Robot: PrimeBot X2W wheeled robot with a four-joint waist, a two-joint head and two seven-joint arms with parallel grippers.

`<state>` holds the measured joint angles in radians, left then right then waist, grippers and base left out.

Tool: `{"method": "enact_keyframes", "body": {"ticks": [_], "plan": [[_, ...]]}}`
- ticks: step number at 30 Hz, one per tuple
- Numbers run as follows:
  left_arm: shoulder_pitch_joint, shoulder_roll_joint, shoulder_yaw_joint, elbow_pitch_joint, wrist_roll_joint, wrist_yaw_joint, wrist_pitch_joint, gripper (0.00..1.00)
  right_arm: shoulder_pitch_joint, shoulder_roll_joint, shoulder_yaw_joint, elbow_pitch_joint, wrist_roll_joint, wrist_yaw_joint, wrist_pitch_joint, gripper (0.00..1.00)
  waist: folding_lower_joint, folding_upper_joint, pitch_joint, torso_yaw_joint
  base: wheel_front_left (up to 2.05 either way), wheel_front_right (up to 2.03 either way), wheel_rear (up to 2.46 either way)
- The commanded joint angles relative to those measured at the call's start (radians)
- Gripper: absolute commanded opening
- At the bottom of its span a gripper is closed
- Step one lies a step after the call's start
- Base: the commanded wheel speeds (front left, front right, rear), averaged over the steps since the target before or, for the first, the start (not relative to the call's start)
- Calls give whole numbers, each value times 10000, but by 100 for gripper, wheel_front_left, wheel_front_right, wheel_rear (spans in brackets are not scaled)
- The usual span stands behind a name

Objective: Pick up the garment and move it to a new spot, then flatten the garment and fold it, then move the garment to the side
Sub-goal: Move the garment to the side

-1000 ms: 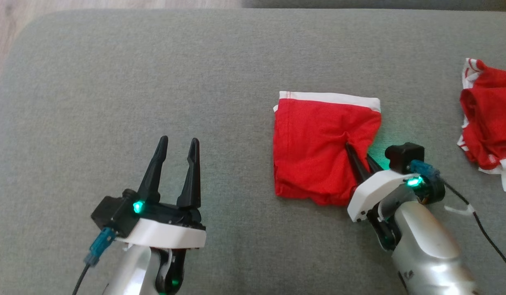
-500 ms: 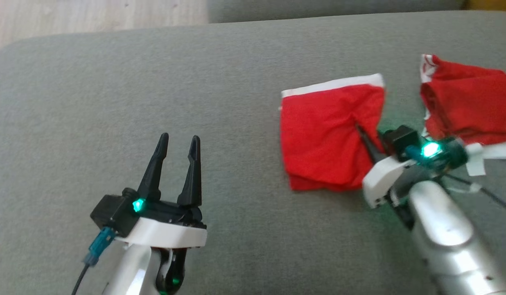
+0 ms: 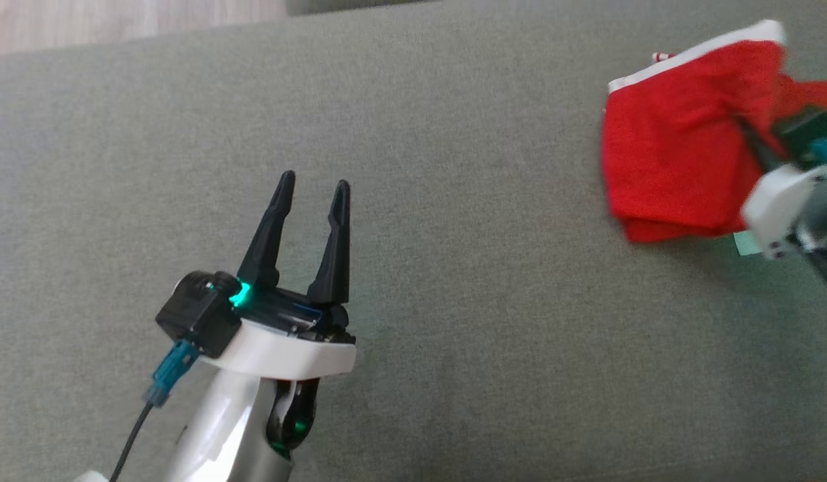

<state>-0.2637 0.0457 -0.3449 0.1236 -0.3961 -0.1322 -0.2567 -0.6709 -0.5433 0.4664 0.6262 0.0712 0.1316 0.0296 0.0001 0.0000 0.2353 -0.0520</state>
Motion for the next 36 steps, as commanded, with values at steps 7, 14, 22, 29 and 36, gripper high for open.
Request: {"method": "enact_keyframes", "body": {"ticks": [7,14,22,29,36], "plan": [[-649,45,108,-345,111,15,-51,100,-515,-1412,634,641,689,-9,370,0,-1,0,675,68,0,0,0],[-755,45,99,-288,108,15,-51,100,-940,-1863,639,1434,481,-9,516,0,-1,0,901,301,0,0,0],[-722,45,156,-273,94,15,-51,100,-1302,-1957,474,1983,-207,-9,433,0,-1,0,889,468,0,0,0],[-697,45,242,-250,94,15,-51,100,-1349,-1627,2,2274,-365,-9,324,100,-1,0,836,443,0,0,0],[-609,45,400,-165,119,15,-51,100,-1413,-1342,-726,2198,-600,-9,218,100,-1,0,542,335,0,0,0]]}}
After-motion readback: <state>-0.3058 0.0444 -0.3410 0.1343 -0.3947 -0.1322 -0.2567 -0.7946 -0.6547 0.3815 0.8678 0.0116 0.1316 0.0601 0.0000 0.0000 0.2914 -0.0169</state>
